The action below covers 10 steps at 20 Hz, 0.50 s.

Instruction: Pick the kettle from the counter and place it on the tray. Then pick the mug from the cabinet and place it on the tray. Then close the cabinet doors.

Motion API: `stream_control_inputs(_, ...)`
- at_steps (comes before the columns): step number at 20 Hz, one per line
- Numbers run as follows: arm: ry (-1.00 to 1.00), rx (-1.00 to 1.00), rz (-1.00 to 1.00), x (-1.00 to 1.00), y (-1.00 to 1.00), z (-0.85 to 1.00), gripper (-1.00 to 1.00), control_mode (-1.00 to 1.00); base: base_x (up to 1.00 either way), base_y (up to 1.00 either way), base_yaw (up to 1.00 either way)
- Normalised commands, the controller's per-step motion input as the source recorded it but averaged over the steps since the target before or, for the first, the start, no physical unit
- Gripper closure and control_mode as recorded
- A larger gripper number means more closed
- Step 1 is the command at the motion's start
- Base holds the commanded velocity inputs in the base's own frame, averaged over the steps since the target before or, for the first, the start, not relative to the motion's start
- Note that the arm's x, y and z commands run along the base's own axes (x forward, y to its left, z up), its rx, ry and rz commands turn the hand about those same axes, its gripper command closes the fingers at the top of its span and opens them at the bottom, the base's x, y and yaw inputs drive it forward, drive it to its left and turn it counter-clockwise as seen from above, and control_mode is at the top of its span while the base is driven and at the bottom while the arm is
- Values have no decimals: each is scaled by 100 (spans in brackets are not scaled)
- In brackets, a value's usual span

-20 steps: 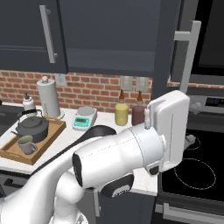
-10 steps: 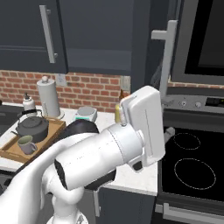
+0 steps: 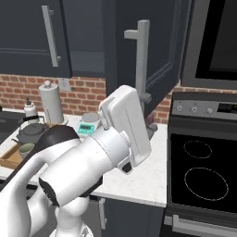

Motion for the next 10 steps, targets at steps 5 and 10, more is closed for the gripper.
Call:
stream_control_inputs(5, 0, -2, 16, 35, 56, 17, -100, -100, 0, 0, 0)
stream_control_inputs(10, 0, -6, 17, 32, 70, 11, -100, -100, 0, 0, 0)
